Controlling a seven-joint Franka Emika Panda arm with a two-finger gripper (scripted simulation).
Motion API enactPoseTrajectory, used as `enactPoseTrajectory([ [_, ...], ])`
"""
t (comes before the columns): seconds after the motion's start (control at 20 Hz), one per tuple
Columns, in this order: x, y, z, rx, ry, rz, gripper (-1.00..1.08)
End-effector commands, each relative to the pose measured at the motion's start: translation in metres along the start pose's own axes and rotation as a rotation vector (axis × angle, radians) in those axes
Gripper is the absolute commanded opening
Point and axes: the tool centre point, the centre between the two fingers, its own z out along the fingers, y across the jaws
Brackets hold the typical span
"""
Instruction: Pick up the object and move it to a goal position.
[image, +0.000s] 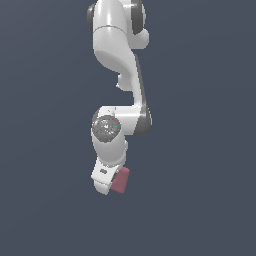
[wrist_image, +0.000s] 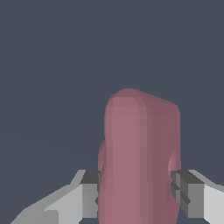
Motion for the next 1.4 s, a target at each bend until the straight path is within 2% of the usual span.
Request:
enactPoseTrajectory([
  [0.0, -0.002, -0.002, 0.005, 0.007, -0.002, 0.001, -1.0],
  [0.4, -0.002, 0.0, -0.001, 0.0, -0.001, 0.002, -1.0],
  [0.75, -0.014, -0.006, -0.016, 0.001, -0.002, 0.002, -1.0],
  [1.05, -0.035, -0.017, -0.046, 0.001, -0.002, 0.002, -1.0],
  [1.35, -0.068, -0.034, -0.092, 0.002, -0.003, 0.002, -1.0],
])
